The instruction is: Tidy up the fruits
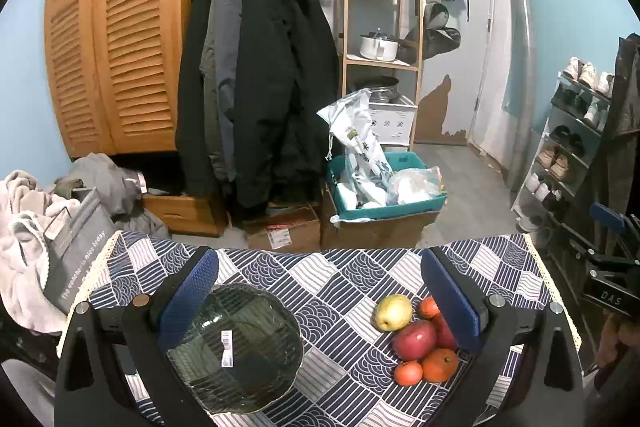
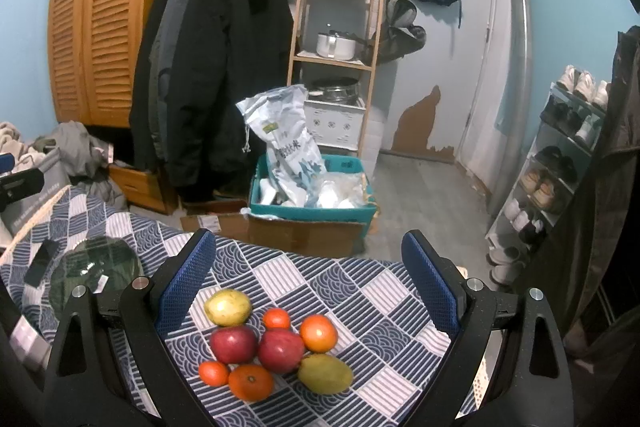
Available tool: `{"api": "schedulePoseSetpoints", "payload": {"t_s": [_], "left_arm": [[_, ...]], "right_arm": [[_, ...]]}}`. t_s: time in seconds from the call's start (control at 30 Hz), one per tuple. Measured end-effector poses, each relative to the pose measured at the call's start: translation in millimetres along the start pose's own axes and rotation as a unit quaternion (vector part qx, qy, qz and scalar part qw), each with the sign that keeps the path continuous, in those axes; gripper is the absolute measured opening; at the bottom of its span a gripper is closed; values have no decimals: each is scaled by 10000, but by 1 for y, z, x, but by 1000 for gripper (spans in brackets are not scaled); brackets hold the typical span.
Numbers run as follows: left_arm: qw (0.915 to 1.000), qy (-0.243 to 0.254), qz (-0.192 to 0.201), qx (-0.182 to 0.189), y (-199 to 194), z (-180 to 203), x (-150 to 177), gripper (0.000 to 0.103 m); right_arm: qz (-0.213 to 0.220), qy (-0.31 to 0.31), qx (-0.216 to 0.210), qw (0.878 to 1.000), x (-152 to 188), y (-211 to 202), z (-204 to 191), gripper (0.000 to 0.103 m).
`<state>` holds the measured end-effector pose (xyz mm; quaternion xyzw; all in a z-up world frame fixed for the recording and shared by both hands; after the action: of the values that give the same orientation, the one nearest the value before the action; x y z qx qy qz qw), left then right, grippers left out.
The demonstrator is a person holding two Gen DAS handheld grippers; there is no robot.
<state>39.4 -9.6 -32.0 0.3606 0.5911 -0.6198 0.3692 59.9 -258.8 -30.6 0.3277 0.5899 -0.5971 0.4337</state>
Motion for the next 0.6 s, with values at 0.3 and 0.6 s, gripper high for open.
{"api": "schedulePoseSetpoints", "payload": {"t_s": [0.3, 0.6], "left_arm": [[9998, 29, -192, 59, 13, 6, 4, 102], [9972, 211, -705, 149, 45, 22, 33, 102]], "right_arm": [[-84, 55, 34, 9999, 5, 2, 21, 92], [-542, 39, 203, 9983, 33, 23, 36, 92]]}}
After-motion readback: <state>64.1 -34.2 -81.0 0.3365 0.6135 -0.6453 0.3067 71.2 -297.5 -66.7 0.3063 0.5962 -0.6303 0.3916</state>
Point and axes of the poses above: each gripper's, at about its wrist camera, not at the fingertips, and y roughly the way its jaws point, z to its right, x to its underside, the point moved 5 cm from there along y, roughly the way its jaws point, and after that the axes turned 6 degrees about z, right-handed, at the moved point
